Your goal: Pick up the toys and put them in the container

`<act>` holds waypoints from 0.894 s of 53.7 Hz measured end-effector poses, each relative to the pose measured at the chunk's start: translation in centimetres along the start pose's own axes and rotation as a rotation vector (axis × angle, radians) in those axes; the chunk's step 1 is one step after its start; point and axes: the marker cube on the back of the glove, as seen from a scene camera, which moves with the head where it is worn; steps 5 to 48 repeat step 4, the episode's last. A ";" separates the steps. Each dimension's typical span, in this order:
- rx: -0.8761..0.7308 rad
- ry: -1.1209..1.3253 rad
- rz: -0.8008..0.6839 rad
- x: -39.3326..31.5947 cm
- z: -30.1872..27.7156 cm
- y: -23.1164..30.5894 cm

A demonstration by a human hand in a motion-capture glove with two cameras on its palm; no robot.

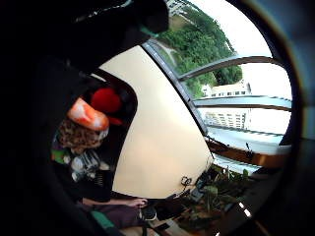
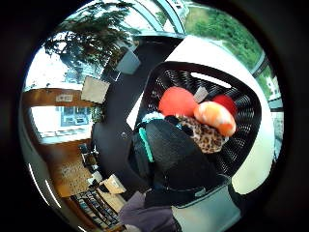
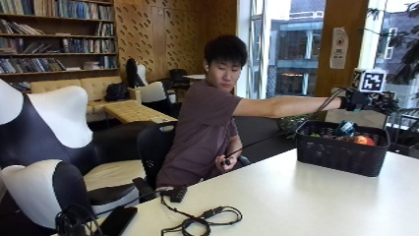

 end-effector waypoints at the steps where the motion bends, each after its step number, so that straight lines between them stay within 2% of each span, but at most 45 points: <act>1: 0.004 -0.004 -0.009 0.1 -0.1 0.2; 48: 0.007 -0.004 -0.032 0.5 -0.4 0.7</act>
